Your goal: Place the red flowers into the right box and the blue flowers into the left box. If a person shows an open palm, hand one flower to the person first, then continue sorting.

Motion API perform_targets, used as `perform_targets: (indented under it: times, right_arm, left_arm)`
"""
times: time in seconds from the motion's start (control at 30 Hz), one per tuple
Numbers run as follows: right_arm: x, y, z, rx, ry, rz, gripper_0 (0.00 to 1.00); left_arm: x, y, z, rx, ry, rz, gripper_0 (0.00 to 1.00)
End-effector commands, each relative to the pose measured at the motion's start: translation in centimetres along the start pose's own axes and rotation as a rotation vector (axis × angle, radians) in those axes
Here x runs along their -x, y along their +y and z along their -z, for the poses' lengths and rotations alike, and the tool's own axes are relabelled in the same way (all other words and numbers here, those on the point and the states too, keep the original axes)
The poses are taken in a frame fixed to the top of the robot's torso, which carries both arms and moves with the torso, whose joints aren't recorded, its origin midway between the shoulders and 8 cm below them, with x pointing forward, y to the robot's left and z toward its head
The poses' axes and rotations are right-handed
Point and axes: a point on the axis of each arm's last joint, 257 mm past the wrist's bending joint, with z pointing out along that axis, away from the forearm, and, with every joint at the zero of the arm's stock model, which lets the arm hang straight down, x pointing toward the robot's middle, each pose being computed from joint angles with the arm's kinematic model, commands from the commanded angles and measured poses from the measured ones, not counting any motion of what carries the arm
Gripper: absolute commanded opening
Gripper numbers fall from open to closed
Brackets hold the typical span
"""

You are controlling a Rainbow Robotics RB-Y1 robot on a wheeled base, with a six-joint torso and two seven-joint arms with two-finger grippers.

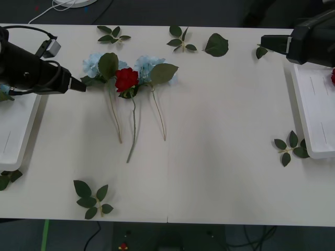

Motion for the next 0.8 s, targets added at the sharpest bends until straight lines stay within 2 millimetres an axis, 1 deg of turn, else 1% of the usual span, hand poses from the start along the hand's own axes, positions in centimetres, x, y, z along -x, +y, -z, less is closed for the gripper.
perform_targets:
  times: [0.03,0.17,0.23,0.27,0.33,0.37,0.43,0.57,0.63,0.67,0.73,0.8]
  right_arm:
    - [0.1,0.7,3.4,0.044,0.015,0.082,1.0]
    - [-0.6,1.4,5.3,0.085,0.028,0.087,1.0]
    - [-1.1,1.6,6.8,0.109,0.054,0.089,1.0]
    - [-1.2,1.7,7.2,0.117,0.057,0.089,1.0]
    - [-1.6,2.0,8.6,0.145,0.08,0.094,1.0]
    - [-1.6,2.1,9.0,0.156,0.081,0.092,1.0]
    - [-2.2,3.0,10.1,0.226,0.087,0.053,1.0]
    - [-2.7,4.0,11.7,0.321,0.087,0.041,1.0]
    - [-2.9,4.4,12.6,0.371,0.079,0.053,1.0]
    - [-3.0,4.5,12.8,0.382,0.079,0.063,1.0]
    - [-3.3,5.0,13.5,0.426,0.077,0.087,1.0]
    - [-3.6,5.3,13.9,0.459,0.073,0.101,1.0]
  left_arm:
    - [4.5,-3.2,0.2,0.046,-0.062,0.014,1.0]
    - [4.5,-3.8,-1.7,0.097,-0.065,0.022,1.0]
    - [4.2,-4.0,-3.1,0.119,-0.069,0.036,1.0]
    - [4.2,-4.1,-3.3,0.124,-0.069,0.036,1.0]
    - [3.9,-4.4,-4.2,0.137,-0.064,0.041,1.0]
    - [3.8,-4.4,-4.5,0.141,-0.061,0.041,1.0]
    - [3.4,-5.0,-5.5,0.144,-0.051,0.057,1.0]
    - [3.5,-5.9,-7.2,0.156,-0.054,0.083,1.0]
    - [3.8,-6.6,-8.5,0.169,-0.061,0.09,1.0]
    - [3.8,-6.6,-8.8,0.173,-0.064,0.091,1.0]
    - [3.8,-7.2,-10.4,0.183,-0.075,0.087,1.0]
    - [3.8,-7.7,-11.3,0.186,-0.086,0.088,1.0]
